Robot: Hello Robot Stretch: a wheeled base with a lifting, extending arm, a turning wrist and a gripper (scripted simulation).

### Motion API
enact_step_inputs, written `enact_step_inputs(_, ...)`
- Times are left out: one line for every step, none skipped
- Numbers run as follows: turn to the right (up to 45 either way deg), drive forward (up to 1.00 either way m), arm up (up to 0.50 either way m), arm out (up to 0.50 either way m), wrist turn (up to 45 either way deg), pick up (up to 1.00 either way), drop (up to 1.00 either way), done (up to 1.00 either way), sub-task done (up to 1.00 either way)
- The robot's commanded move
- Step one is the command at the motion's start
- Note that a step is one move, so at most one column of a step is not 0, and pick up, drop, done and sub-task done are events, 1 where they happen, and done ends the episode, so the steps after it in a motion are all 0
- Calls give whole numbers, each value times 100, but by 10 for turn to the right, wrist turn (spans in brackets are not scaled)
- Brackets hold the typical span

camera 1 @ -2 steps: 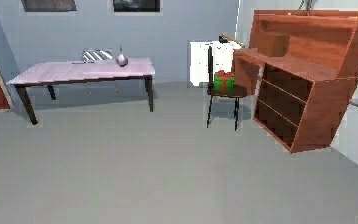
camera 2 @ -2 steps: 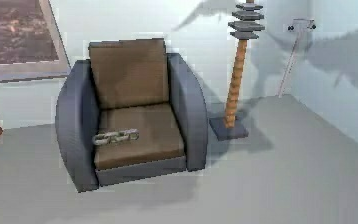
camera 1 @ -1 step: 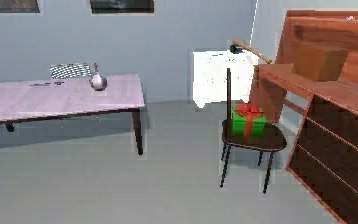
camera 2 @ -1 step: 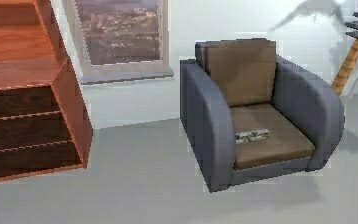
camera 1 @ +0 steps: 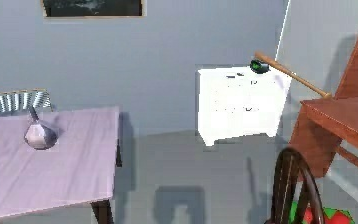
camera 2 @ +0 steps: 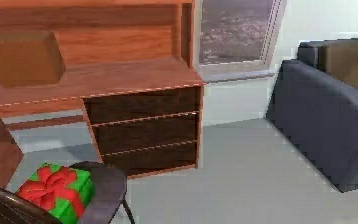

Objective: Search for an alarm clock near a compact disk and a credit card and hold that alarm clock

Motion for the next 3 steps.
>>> enact_step_inputs(0,100,0,0,0,0,0,0,0)
enact_step_inputs(-60,0,0,0,0,0,0,0,0)
enact_step_inputs(0,40,0,0,0,0,0,0,0)
